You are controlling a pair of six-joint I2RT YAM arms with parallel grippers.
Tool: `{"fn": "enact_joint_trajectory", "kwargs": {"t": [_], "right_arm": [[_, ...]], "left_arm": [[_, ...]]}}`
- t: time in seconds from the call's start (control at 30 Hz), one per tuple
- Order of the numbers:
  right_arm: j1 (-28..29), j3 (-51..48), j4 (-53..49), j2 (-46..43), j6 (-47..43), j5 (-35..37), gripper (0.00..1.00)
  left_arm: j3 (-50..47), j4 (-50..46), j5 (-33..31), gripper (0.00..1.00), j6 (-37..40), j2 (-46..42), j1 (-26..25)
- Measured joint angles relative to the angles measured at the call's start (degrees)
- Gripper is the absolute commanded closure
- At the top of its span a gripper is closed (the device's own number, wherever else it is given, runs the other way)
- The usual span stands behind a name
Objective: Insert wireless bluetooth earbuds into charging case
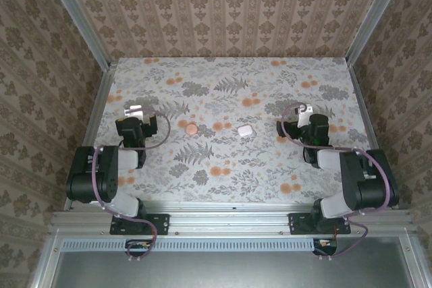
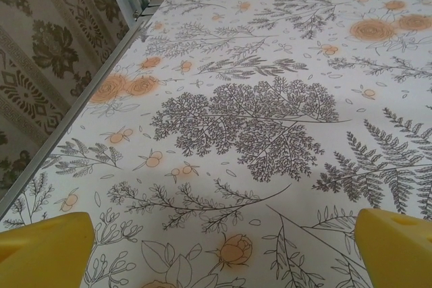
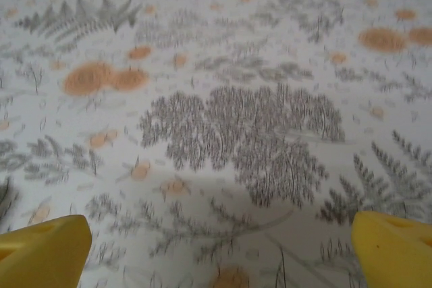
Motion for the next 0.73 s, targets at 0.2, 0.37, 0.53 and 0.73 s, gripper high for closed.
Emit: {"fn": "enact_joint_trajectory", "kwargs": {"t": [0.2, 0.37, 0.53, 0.73], "right_arm": [[-0.9, -0.5, 3.5, 1.8, 0.8, 0.4, 0.0], [-1.4, -0.2, 4.1, 1.8, 1.7, 0.7, 0.0], [-1.4, -0.2, 4.2, 1.8, 1.9, 0.7, 0.0], [-1.4, -0.2, 4.5, 1.8, 1.9, 0.7, 0.0]], "left_arm": [[0.0, 0.2, 0.5, 0.0, 0.0, 0.0, 0.0], [0.0, 0.3, 0.7, 0.0, 0.0, 0.0, 0.0], [0.0, 0.3, 0.7, 0.0, 0.0, 0.0, 0.0], [0.0, 0.3, 0.7, 0.0, 0.0, 0.0, 0.0]]}}
